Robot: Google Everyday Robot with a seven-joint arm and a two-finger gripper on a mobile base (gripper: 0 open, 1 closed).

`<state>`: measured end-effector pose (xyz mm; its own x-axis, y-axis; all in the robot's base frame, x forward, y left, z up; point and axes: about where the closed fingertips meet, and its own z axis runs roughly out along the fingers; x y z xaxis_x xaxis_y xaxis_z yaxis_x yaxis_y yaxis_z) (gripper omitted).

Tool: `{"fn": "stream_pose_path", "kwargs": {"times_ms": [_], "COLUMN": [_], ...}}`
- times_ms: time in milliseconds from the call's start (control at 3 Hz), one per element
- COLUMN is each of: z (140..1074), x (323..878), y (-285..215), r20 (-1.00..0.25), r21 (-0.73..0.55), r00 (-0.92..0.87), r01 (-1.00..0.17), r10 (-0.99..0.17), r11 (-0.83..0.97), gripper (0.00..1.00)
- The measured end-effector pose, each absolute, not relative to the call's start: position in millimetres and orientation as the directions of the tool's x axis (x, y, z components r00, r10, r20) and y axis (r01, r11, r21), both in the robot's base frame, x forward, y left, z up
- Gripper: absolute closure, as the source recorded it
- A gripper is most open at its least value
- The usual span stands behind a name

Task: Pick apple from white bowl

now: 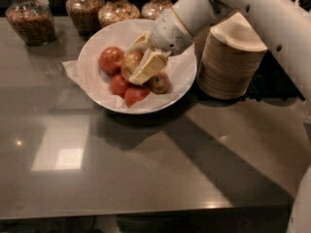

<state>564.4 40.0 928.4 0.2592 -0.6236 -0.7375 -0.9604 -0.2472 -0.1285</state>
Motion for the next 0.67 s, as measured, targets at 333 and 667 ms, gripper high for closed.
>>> {"fn": "stream_pose_path", "kwargs": {"times_ms": [333, 667], "z": [974.7, 1016.5], "x": [546.1, 529.6], "y": [45.8, 40.6], "r20": [-0.741, -0.743], "r21": [-0.263, -0.380], "r00": [0.358, 0.439], "r01": [-0.933, -0.898], "r10": [-0.569, -0.506], "r11": [-0.245, -0.223], "gripper": [1.00, 1.00]}}
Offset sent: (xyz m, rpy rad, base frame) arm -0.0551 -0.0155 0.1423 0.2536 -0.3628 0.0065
